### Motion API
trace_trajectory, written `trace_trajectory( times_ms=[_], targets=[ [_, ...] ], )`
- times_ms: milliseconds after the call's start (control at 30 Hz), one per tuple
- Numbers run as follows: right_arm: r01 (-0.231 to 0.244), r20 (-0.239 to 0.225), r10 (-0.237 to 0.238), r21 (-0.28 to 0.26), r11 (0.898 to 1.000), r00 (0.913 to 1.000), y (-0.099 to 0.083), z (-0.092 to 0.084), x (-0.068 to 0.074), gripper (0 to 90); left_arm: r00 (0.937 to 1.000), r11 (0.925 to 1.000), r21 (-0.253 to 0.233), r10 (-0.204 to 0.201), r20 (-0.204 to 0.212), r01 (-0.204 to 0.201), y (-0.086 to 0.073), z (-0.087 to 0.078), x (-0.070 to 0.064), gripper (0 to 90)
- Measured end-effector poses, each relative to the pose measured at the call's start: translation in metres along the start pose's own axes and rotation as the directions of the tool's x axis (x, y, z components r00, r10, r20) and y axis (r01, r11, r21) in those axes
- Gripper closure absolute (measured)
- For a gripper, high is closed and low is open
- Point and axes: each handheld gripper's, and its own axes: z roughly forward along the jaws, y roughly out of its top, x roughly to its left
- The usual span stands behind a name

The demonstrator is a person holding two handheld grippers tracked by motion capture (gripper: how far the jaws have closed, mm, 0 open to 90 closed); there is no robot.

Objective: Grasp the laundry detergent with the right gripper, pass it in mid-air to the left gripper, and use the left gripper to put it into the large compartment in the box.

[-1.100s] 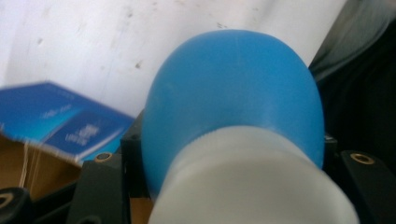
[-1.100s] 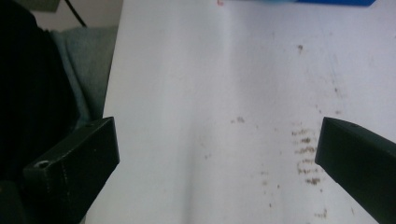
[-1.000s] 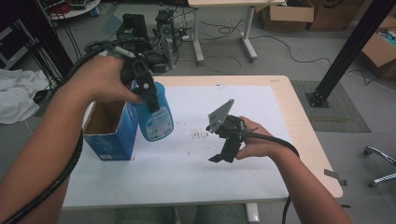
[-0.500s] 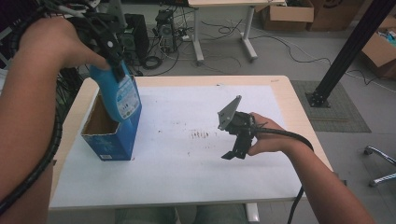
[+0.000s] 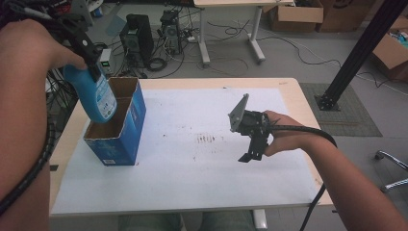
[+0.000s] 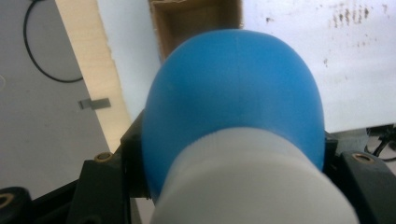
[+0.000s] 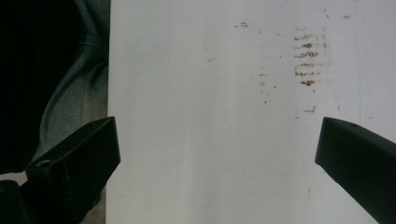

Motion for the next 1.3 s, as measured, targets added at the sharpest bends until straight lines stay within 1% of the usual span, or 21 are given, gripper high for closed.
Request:
trace_trajectory(
  times_ms=[67,133,167,233,267,333,433,467,533,567,633,833,867,1033,1100,1233,1300],
  targets=[
    [0.002,0.001,-0.002,0.010,1.000,1.0000,0.000,-0.002,0.000,0.0,1.0000,1.0000,-0.003,-0.001,-0.004,0.001,0.001,0.006,0.005,38.5],
    [0.000,-0.002,0.000,0.017,1.000,1.0000,0.000,-0.002,0.001,0.0,0.9999,0.9999,0.002,-0.011,-0.003,0.011,0.003,0.013,0.007,38.6],
    [0.002,-0.002,-0.001,0.019,1.000,1.0000,0.000,-0.002,0.001,0.0,1.0000,1.0000,0.006,-0.008,-0.005,0.008,0.004,0.017,0.009,38.5],
    [0.002,-0.004,-0.002,0.025,1.000,1.0000,0.000,-0.002,0.001,0.0,0.9996,0.9997,0.007,-0.025,0.010,0.025,0.005,0.026,0.012,38.5],
    [0.002,-0.004,-0.002,0.025,1.000,1.0000,0.000,-0.002,0.001,0.0,0.9996,0.9997,0.007,-0.025,0.010,0.025,0.005,0.026,0.012,38.6],
    [0.000,-0.005,0.000,0.030,1.000,1.0000,0.000,-0.001,0.002,0.0,0.9996,0.9996,0.006,-0.026,0.012,0.026,0.006,0.033,0.013,38.5],
    [0.005,-0.006,-0.005,0.031,1.000,1.0000,0.000,-0.001,0.002,0.0,0.9995,0.9995,0.004,-0.030,0.011,0.030,0.007,0.044,0.013,38.6],
    [0.003,-0.007,-0.003,0.032,0.999,1.0000,0.000,-0.002,0.003,0.0,0.9998,0.9997,0.007,-0.021,0.006,0.021,0.007,0.048,0.014,38.6],
    [0.003,-0.007,-0.003,0.037,0.999,1.0000,-0.001,-0.002,0.003,0.0,0.9995,0.9995,0.007,-0.030,0.012,0.030,0.008,0.057,0.013,38.6],
    [0.003,-0.008,-0.002,0.039,0.999,1.0000,-0.001,-0.002,0.003,0.0,0.9997,0.9997,0.010,-0.021,0.007,0.021,0.009,0.061,0.013,38.6],
    [0.005,-0.009,-0.005,0.046,0.999,1.0000,-0.001,-0.003,0.003,0.0,0.9998,0.9998,0.013,-0.018,0.009,0.018,0.011,0.070,0.013,38.6],
    [0.000,-0.014,0.001,0.063,0.998,0.9999,-0.002,-0.006,0.002,0.0,0.9999,0.9997,0.023,-0.013,0.006,0.013,0.016,0.097,0.012,38.5],
    [-0.001,-0.013,0.002,0.064,0.998,0.9999,-0.002,-0.006,0.002,0.0,0.9998,0.9996,0.022,-0.018,0.007,0.018,0.016,0.101,0.012,38.5],
    [-0.008,-0.016,0.009,0.075,0.997,0.9998,-0.003,-0.004,0.000,0.0,0.9998,0.9997,0.023,-0.014,0.012,0.013,0.019,0.120,0.013,38.5],
    [-0.007,-0.020,0.009,0.077,0.997,0.9998,-0.003,-0.003,-0.001,0.0,0.9997,0.9994,0.028,-0.019,0.015,0.019,0.020,0.127,0.012,38.6],
    [-0.007,-0.023,0.009,0.076,0.997,0.9997,-0.002,0.000,-0.002,0.0,0.9998,0.9994,0.030,-0.019,0.003,0.019,0.023,0.142,0.012,38.6],
    [-0.004,-0.025,0.006,0.073,0.997,0.9997,-0.001,0.001,-0.003,0.0,0.9999,0.9993,0.034,-0.017,0.001,0.017,0.023,0.147,0.013,38.6]
  ],
)
